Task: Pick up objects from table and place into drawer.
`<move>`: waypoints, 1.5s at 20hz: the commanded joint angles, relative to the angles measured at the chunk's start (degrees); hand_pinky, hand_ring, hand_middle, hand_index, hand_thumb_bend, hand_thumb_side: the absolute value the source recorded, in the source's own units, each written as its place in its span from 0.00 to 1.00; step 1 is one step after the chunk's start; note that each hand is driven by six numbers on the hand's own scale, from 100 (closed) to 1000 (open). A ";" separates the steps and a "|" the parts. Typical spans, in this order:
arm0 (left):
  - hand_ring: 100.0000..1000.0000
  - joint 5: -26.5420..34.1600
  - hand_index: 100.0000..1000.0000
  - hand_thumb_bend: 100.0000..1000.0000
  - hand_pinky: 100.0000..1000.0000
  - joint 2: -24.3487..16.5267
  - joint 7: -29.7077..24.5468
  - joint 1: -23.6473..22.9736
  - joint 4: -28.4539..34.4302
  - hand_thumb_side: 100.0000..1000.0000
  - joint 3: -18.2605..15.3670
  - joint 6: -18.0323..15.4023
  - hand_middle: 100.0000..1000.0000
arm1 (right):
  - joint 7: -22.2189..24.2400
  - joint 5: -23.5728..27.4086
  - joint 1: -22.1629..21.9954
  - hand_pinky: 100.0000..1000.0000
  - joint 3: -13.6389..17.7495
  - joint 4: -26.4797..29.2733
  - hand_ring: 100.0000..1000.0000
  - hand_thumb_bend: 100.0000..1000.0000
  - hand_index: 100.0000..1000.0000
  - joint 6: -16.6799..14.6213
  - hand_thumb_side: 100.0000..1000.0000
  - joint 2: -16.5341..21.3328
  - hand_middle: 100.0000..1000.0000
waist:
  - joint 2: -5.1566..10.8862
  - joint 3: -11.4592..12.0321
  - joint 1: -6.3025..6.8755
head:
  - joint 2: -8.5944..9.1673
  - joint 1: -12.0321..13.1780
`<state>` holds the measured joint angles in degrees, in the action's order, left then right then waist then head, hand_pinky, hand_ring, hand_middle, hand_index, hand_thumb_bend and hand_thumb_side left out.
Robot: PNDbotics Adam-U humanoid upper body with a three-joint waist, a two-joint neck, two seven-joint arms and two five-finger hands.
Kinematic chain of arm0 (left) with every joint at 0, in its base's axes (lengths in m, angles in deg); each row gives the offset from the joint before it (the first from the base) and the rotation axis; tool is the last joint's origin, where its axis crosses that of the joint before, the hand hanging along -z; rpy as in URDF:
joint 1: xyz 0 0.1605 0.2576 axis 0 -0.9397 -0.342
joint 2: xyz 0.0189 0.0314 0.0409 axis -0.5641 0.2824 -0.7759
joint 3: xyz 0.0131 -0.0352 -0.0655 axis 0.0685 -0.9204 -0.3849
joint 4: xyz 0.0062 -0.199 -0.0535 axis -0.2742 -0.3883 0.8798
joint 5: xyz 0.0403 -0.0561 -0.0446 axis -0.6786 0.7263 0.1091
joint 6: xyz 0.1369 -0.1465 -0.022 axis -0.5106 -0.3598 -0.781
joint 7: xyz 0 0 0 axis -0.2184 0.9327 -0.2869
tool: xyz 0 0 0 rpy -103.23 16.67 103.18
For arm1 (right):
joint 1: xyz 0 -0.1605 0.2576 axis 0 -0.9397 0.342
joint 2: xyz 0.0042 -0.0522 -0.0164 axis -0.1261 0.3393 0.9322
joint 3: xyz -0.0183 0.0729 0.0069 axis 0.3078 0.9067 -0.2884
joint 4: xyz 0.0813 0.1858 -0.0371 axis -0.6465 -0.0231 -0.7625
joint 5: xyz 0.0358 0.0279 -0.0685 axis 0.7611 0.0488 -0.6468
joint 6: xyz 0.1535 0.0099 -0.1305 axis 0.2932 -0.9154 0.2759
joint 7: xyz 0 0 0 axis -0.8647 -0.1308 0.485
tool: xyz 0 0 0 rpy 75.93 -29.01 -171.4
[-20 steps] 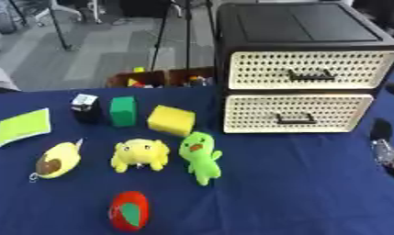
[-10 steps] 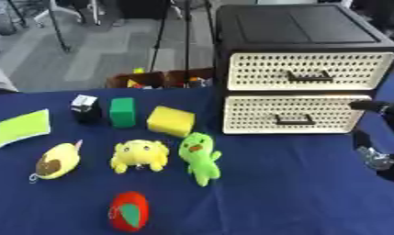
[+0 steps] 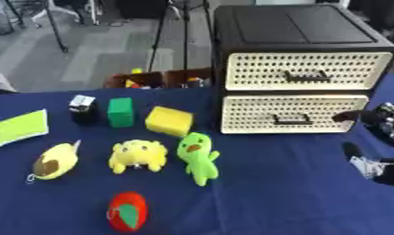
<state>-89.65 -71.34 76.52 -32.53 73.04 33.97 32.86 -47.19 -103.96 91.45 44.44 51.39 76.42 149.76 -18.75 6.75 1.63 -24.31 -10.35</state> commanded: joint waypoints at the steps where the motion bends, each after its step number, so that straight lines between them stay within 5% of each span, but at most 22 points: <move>1: 0.71 0.50 0.91 0.16 0.44 -1.21 -0.45 0.23 0.75 0.81 0.36 0.02 0.72 | 2.84 -1.47 2.12 0.00 0.28 0.92 0.10 0.00 0.82 3.01 0.23 3.44 0.04 | 1.22 0.10 -0.30 | -0.07 -0.46; 19: 0.70 1.80 0.90 0.14 0.44 -0.58 -1.52 0.45 0.75 0.80 1.29 0.36 0.71 | 14.67 10.25 10.59 0.00 -5.07 0.12 0.07 0.00 0.90 13.69 0.20 2.01 0.03 | 0.28 2.90 -0.34 | 0.54 -2.68; 30: 0.70 2.62 0.89 0.13 0.43 -0.23 -2.43 0.57 0.75 0.80 1.94 0.33 0.71 | 13.87 12.60 15.88 0.00 -6.49 -10.62 0.07 0.00 0.92 13.26 0.19 2.13 0.02 | -0.29 5.39 -0.35 | 1.79 -4.30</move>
<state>-87.26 -71.26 74.37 -32.60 73.04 35.71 33.21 -33.11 -92.17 106.51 37.45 41.45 89.91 150.31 -19.96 12.15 1.38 -23.41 -14.35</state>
